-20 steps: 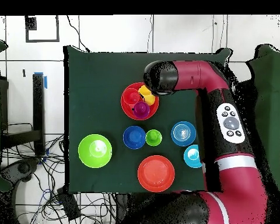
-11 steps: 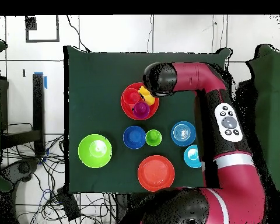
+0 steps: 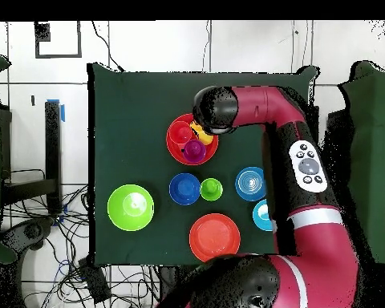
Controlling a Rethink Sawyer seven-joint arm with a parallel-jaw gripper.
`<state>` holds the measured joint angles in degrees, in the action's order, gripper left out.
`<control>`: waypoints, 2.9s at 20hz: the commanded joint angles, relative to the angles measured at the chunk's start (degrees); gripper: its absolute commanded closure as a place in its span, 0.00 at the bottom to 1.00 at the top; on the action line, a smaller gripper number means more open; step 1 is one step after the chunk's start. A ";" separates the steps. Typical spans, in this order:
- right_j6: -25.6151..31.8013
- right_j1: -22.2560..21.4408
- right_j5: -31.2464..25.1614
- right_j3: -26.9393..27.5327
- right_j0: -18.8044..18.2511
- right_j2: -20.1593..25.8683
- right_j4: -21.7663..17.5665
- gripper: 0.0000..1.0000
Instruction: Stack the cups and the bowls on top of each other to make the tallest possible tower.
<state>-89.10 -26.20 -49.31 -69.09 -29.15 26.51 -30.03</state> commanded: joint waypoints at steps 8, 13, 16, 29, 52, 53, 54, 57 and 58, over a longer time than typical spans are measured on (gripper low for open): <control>9.80 1.36 -18.95 6.63 4.64 -1.80 -3.51 0.00; 9.66 1.84 -20.70 8.65 5.30 -2.18 -5.04 0.00; 9.71 2.05 -20.76 9.21 5.50 -2.38 -5.51 0.00; 10.33 1.06 -8.35 7.15 2.38 2.35 -2.43 0.00; 11.55 0.05 0.59 2.12 -0.52 3.54 -0.71 0.00; 12.45 0.12 -0.22 2.85 -0.57 3.65 -0.77 0.00; 13.34 0.19 -1.03 3.57 -0.62 3.76 -0.83 0.00; 15.97 -0.02 -3.64 5.65 -1.14 3.74 -1.20 0.00; 16.55 -0.21 -4.40 6.05 -1.38 3.63 -1.30 0.00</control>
<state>-89.10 -25.87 -49.08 -62.68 -29.29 26.99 -29.73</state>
